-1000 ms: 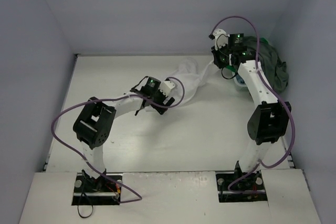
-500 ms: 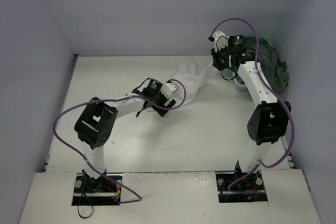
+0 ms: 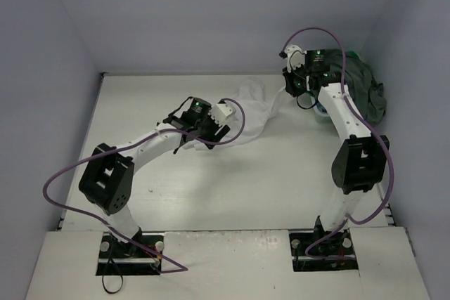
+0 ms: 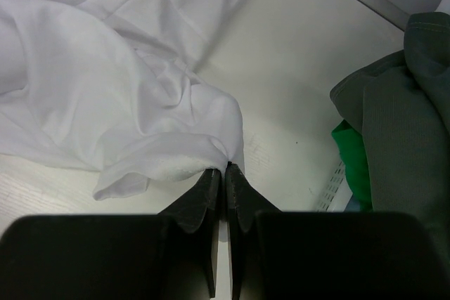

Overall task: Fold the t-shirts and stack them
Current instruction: Flatten out the tshirt

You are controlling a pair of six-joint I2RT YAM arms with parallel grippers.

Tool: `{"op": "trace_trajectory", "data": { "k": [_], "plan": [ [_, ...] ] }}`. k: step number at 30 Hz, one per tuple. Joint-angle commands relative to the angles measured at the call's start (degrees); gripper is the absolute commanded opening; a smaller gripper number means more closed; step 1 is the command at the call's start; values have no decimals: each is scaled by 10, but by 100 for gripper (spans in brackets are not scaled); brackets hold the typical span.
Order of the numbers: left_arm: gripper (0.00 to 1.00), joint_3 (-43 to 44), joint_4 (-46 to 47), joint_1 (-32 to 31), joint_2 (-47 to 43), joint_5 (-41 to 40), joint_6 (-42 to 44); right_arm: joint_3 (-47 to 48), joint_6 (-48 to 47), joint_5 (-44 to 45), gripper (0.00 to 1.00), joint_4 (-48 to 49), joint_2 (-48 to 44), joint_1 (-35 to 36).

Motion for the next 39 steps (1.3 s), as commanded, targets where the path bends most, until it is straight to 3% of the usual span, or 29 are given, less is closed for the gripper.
{"op": "trace_trajectory", "data": {
  "k": [1,4,9,23,39],
  "plan": [
    [63,30,-72,-2,-36,18,21,0,3,-5,0,24,-17,-5],
    [61,26,-102,-2,-34,27,27,-2,5,-10,0,23,-19,-4],
    [44,26,-123,-1,-1,26,37,-10,9,-16,0,24,-19,-4],
    [44,55,-124,0,74,26,50,-25,6,-26,0,23,-25,-5],
    [45,43,-79,7,60,-15,61,-30,5,-31,0,24,-22,-3]
  ]
}}
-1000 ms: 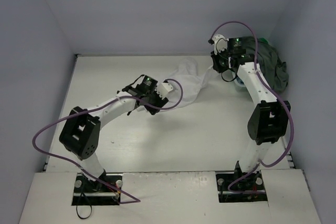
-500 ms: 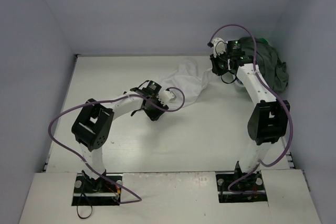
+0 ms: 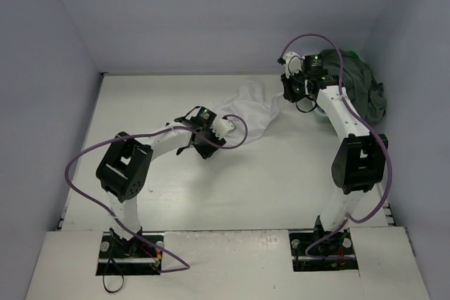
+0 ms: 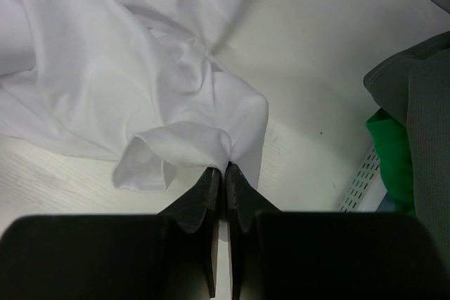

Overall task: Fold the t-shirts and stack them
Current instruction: Flatten out the tshirt

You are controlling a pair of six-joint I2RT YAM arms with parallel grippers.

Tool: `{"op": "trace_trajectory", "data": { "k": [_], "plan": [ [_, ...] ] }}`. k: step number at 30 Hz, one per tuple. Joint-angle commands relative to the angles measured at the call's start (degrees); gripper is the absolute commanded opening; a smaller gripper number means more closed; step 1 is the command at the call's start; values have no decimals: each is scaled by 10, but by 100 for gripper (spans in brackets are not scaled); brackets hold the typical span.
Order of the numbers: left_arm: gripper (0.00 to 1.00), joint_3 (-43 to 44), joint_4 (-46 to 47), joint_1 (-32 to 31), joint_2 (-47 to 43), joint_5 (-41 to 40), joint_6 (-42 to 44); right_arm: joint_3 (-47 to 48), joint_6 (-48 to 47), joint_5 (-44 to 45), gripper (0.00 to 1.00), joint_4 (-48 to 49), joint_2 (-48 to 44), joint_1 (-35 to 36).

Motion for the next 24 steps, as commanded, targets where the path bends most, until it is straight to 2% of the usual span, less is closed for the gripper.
{"op": "trace_trajectory", "data": {
  "k": [1,17,24],
  "plan": [
    [45,22,31,8,-29,-13,16,4,3,-12,0,24,-22,-4],
    [45,25,59,27,14,-16,32,-11,-2,-20,0,29,-19,-3],
    [45,61,18,32,46,2,37,-21,-4,-23,0,32,-25,-3]
  ]
}}
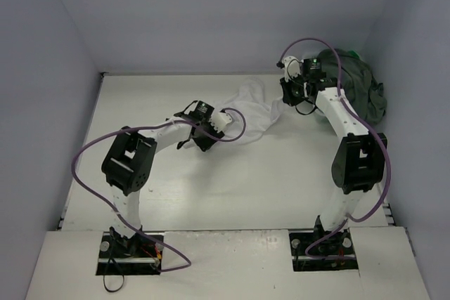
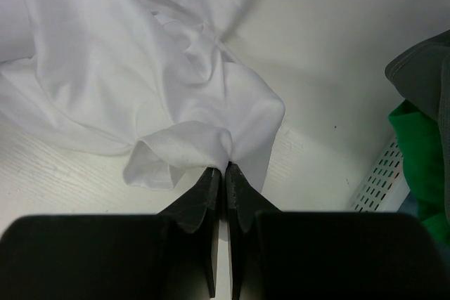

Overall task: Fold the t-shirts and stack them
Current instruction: Flatten out the tshirt

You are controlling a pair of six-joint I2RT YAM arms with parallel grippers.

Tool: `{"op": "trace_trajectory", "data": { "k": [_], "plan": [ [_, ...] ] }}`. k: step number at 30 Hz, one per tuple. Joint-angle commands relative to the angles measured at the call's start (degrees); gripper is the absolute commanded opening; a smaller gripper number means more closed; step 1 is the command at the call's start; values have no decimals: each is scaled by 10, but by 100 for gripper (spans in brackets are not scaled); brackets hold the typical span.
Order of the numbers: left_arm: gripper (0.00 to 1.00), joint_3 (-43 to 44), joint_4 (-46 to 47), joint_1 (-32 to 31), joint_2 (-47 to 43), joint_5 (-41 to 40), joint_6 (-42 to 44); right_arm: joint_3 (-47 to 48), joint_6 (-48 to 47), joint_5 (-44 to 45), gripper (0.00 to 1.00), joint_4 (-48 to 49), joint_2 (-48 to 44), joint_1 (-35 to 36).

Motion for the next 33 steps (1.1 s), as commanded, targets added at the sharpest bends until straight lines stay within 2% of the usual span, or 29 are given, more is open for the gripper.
{"op": "trace_trajectory", "data": {
  "k": [1,4,5,10,15,21,30,33],
  "plan": [
    [44,36,-25,3,7,12,15,3,-1,-15,0,27,-26,-3],
    [28,53,-58,4,22,27,13,1,0,-18,0,27,-29,-3],
    [19,64,-66,4,26,36,14,0,0,-18,0,27,-31,-4],
    [0,61,-89,5,16,45,13,-7,0,-16,0,27,-35,-4],
    [0,46,-106,13,-35,47,15,-12,8,-17,0,29,-41,-4],
    [0,50,-153,49,-123,47,10,-28,20,-35,0,29,-91,-4],
    [0,65,-242,102,-275,64,6,-58,32,-59,0,-18,-248,-4],
    [0,70,-266,116,-322,76,5,-72,32,-73,0,-30,-335,-3]
  ]
}}
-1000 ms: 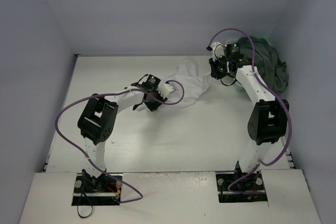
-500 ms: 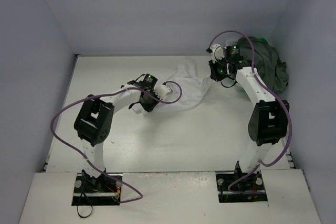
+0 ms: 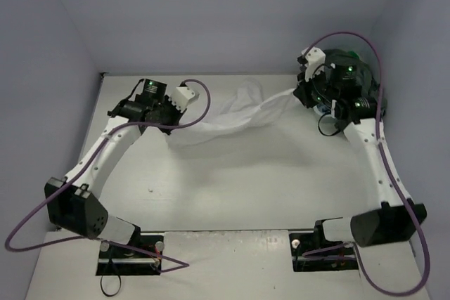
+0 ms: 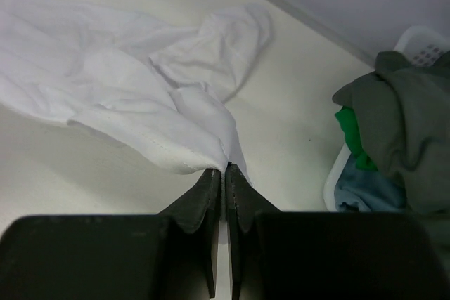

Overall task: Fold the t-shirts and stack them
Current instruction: Flatten out the tshirt

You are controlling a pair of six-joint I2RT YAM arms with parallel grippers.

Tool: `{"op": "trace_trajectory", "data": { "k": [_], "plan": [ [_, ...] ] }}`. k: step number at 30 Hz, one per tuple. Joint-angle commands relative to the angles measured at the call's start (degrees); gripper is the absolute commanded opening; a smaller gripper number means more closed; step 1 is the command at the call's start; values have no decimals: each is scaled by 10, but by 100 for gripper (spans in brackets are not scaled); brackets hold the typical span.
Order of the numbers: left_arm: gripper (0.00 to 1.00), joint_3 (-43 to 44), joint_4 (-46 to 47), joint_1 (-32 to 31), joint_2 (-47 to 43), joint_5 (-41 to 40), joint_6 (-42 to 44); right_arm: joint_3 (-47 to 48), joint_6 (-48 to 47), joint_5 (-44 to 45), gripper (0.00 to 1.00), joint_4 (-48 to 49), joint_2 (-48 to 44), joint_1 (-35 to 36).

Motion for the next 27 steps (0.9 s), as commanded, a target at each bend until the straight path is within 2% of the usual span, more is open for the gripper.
{"op": "trace_trajectory", "data": {
  "k": [1,7,13,19,27],
  "plan": [
    [0,34,-52,11,-57,22,-3,-10,11,-34,0,-8,-90,-4],
    [0,71,-105,19,-152,12,10,-14,22,-50,0,-14,-207,-3],
    [0,128,-116,20,-242,-20,11,17,33,-61,0,-12,-304,-3],
    [0,190,-146,20,-290,-44,-1,55,37,-71,0,-14,-348,-40],
    [0,256,-177,20,-338,-42,-13,108,46,-63,0,-13,-356,-53]
  ]
}}
